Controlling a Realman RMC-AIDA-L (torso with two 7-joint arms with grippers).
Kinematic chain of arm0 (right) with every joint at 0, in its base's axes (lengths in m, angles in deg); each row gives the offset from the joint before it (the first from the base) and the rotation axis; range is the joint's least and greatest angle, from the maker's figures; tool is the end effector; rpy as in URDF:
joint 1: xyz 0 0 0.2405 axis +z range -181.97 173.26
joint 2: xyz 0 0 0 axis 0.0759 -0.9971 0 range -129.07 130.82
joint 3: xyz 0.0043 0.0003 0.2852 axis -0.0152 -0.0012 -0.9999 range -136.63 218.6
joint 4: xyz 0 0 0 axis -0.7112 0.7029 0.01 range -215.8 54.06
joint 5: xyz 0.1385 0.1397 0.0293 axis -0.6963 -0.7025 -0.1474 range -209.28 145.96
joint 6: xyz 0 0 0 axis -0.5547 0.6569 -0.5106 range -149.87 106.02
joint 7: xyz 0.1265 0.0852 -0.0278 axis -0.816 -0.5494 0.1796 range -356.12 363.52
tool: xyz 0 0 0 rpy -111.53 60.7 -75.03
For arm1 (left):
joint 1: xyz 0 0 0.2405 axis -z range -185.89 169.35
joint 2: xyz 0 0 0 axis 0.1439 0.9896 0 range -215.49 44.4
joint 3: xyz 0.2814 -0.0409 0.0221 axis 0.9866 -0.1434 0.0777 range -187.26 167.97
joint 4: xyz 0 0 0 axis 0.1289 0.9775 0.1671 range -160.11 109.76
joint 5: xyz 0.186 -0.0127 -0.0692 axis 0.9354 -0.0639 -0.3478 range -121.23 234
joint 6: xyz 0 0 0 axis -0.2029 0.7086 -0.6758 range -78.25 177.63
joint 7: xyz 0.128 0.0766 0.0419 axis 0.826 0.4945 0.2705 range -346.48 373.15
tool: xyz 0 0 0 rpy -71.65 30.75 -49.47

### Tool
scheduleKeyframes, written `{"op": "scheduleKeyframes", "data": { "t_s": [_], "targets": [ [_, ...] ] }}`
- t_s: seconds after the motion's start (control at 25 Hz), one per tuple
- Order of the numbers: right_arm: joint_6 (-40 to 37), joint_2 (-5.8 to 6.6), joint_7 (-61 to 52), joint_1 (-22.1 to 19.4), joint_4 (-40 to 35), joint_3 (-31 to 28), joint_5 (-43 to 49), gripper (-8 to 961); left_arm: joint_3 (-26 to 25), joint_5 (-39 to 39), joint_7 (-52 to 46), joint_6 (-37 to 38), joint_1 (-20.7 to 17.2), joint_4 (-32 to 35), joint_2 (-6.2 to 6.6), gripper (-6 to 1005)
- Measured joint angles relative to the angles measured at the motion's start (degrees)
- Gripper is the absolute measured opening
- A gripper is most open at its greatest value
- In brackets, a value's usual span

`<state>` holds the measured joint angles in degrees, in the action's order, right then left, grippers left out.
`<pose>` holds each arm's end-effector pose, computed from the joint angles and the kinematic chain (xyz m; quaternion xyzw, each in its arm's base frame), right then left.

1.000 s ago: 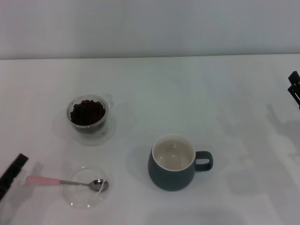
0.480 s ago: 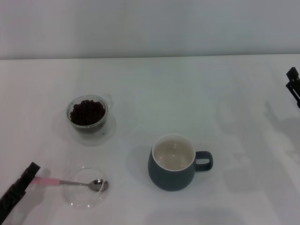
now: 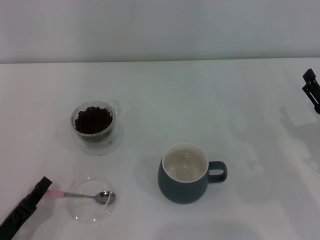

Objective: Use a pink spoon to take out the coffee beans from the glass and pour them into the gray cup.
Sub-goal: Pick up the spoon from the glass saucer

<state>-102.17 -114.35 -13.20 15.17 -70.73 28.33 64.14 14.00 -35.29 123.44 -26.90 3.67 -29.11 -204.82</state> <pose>0.3682 0.3006 0.0075 -0.6514 0.2584 0.3693 0.6104 -0.3820 0.2171 -0.0757 -0.6039 -0.5979 -0.4343 0.2987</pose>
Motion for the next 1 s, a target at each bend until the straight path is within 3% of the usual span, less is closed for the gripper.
{"op": "scheduleKeyframes", "data": {
  "t_s": [0.36, 0.68, 1.0],
  "targets": [
    [0.04, 0.0, 0.03, 0.46, -0.27, 0.0, 0.0, 870, -0.44, -0.62, 1.28, -0.55, -0.24, -0.88, -0.11, 332],
    [0.92, 0.0, 0.03, 1.05, -0.39, 0.0, 0.0, 870, -0.09, -0.23, 1.2, -1.47, 0.64, -0.72, 0.11, 174],
    [2.77, 0.0, 0.03, 1.26, -0.23, 0.0, 0.01, 870, -0.41, -0.59, 1.06, -5.35, 0.43, -0.16, 0.32, 157]
  ]
}}
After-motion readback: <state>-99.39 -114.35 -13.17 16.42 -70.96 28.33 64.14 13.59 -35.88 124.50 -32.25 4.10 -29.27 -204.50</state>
